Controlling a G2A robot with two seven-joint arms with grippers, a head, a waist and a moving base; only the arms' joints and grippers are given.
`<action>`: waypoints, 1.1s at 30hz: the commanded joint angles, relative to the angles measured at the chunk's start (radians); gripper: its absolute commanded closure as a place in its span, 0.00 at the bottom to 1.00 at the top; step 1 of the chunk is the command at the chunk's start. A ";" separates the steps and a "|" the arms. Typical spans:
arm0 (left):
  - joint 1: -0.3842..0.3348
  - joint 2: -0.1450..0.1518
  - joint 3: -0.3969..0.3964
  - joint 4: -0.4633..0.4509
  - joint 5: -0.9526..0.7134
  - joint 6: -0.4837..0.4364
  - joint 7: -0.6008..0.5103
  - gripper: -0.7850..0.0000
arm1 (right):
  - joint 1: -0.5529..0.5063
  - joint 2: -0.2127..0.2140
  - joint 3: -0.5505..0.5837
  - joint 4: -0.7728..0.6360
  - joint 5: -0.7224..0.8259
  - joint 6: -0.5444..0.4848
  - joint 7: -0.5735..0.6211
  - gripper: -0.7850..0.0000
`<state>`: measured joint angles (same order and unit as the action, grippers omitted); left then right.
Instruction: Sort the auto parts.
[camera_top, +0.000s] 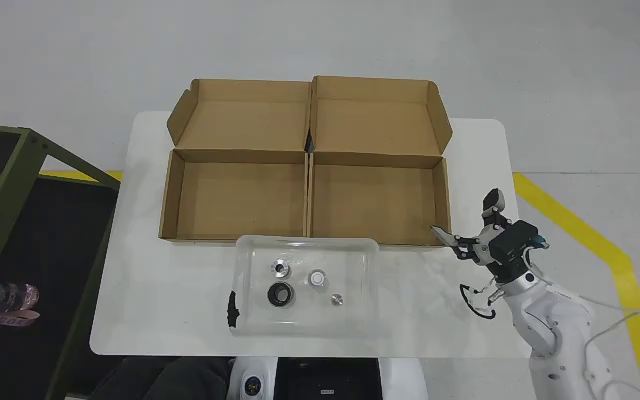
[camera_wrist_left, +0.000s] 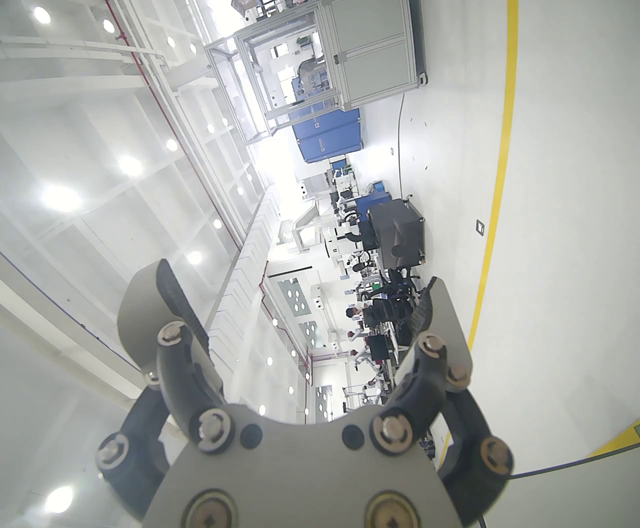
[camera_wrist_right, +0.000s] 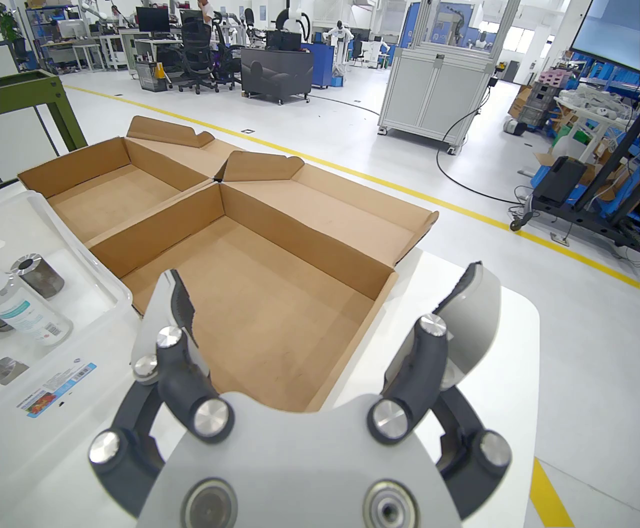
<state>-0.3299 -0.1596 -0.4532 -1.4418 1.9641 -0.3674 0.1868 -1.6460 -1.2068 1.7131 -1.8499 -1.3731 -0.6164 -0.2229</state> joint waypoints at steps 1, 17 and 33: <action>0.000 0.000 0.000 0.000 0.000 0.000 0.000 0.00 | 0.000 0.000 0.000 0.000 0.000 0.000 0.000 0.00; 0.000 0.000 0.000 0.000 0.000 0.000 0.000 0.00 | 0.000 0.000 0.000 0.000 0.000 0.000 0.000 0.00; 0.000 0.000 0.000 0.000 0.000 0.000 0.000 0.00 | 0.076 0.017 -0.079 -0.067 -0.021 -0.139 0.161 0.00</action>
<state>-0.3299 -0.1596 -0.4532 -1.4418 1.9641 -0.3674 0.1868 -1.5752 -1.1908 1.6419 -1.9128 -1.3907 -0.7456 -0.0733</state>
